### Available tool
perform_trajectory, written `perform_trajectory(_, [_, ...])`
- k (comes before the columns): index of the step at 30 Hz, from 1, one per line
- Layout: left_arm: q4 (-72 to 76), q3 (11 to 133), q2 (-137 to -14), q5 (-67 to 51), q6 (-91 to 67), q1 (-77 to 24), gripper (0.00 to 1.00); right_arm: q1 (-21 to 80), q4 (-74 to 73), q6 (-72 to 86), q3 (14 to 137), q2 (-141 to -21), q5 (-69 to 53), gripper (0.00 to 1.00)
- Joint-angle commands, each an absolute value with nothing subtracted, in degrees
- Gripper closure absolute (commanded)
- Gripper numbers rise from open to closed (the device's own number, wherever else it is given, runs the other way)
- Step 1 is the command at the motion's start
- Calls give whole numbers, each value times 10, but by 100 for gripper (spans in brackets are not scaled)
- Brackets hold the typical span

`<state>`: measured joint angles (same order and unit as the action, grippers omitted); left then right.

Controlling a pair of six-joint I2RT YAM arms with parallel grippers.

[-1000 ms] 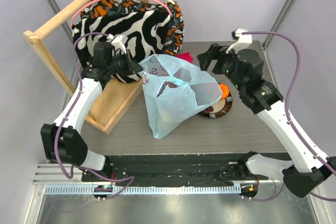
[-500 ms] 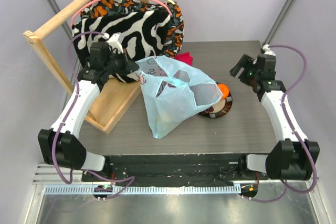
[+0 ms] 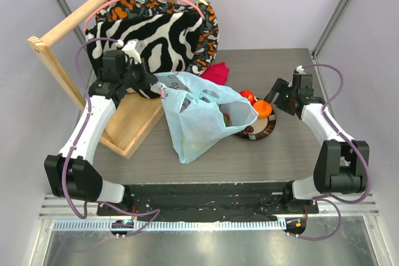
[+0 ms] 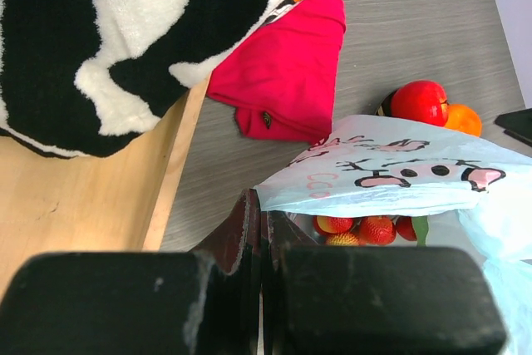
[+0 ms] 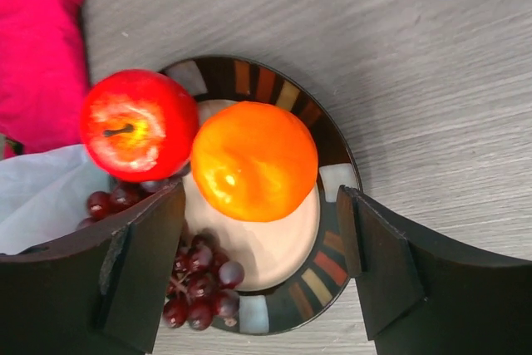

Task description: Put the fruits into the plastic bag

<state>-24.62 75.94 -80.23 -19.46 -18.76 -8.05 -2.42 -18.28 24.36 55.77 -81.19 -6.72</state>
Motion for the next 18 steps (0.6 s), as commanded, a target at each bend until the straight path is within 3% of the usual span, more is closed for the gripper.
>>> perform_trajectory(1, [-241,789,-801,-192,-176,-76,100,-13,-143,238,550,-834,-76,20])
perform_trajectory(10, [-239,789,-805,-205,-184,-75,100,-3,-126,229,520,-850,-35,20])
perform_trajectory(18, [-233,787,-809,-216,-190,-75,100,-3,-116,211,521,-874,-26,26])
